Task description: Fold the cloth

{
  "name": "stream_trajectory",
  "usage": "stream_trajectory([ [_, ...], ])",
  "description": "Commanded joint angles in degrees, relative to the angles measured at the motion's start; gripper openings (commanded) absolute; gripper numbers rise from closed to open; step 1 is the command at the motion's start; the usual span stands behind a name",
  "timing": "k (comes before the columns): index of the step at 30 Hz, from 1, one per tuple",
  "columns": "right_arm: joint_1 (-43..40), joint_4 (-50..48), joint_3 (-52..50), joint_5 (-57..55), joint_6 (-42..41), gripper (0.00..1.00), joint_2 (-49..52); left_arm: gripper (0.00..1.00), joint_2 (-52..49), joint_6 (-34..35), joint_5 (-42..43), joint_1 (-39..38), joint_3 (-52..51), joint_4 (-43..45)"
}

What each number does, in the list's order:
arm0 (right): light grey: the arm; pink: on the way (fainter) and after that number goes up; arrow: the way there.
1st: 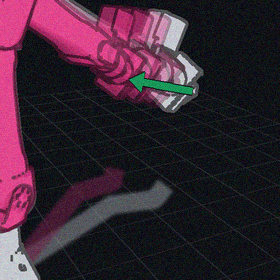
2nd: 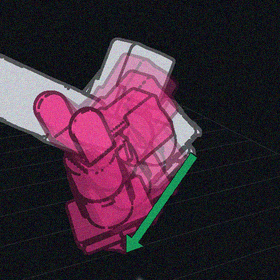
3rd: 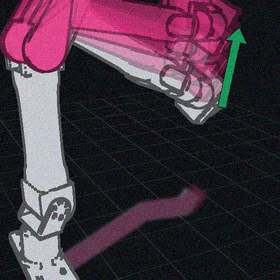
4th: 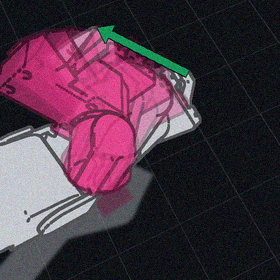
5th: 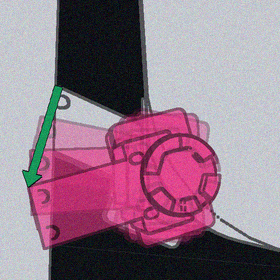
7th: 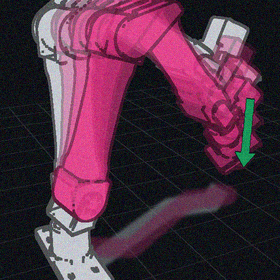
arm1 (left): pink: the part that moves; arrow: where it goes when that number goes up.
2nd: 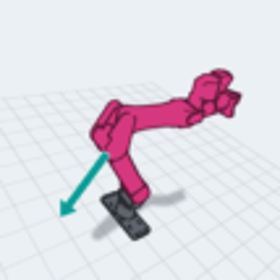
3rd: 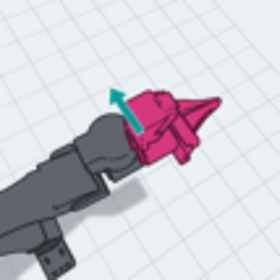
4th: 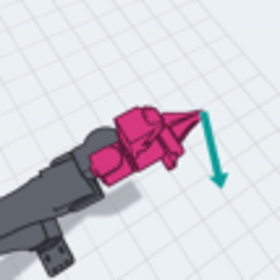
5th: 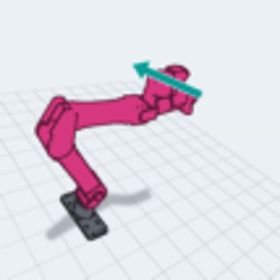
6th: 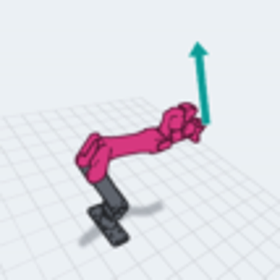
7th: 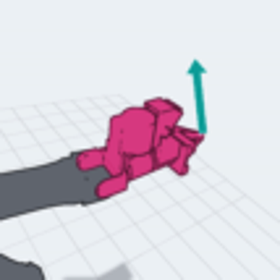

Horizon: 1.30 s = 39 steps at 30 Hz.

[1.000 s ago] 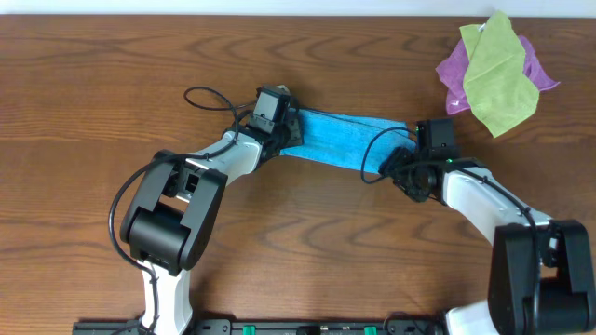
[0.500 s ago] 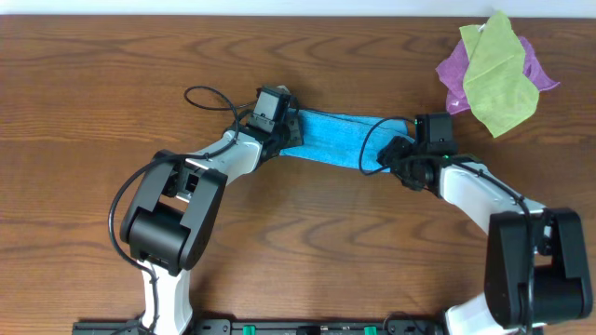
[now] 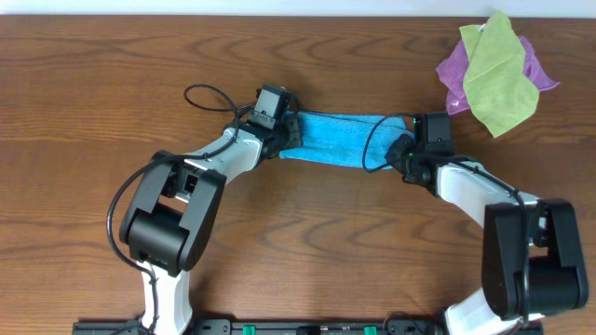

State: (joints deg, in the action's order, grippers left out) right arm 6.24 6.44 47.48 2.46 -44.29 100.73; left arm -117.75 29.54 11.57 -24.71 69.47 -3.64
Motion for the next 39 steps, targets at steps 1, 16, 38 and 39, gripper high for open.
stream_trajectory([
  [1, -0.26, -0.24, -1.49, -2.47, 2.23, 0.13, 1.66, 0.06, -2.89, -1.29, -1.66, 0.04, -2.43, -3.43],
  [16, 2.89, -1.53, -1.36, -1.36, 5.81, 0.01, -1.25, 0.06, -2.89, -1.27, -1.03, 0.04, -2.45, -3.87],
  [38, 8.15, -6.75, -1.07, 0.94, 7.10, 0.01, -13.20, 0.06, -2.89, -1.22, 3.10, 0.04, -2.45, -2.93],
  [39, 8.74, -7.41, -1.05, 0.94, 7.10, 0.01, -13.20, 0.06, -2.89, -1.20, 3.13, 0.04, -2.43, -2.95],
])
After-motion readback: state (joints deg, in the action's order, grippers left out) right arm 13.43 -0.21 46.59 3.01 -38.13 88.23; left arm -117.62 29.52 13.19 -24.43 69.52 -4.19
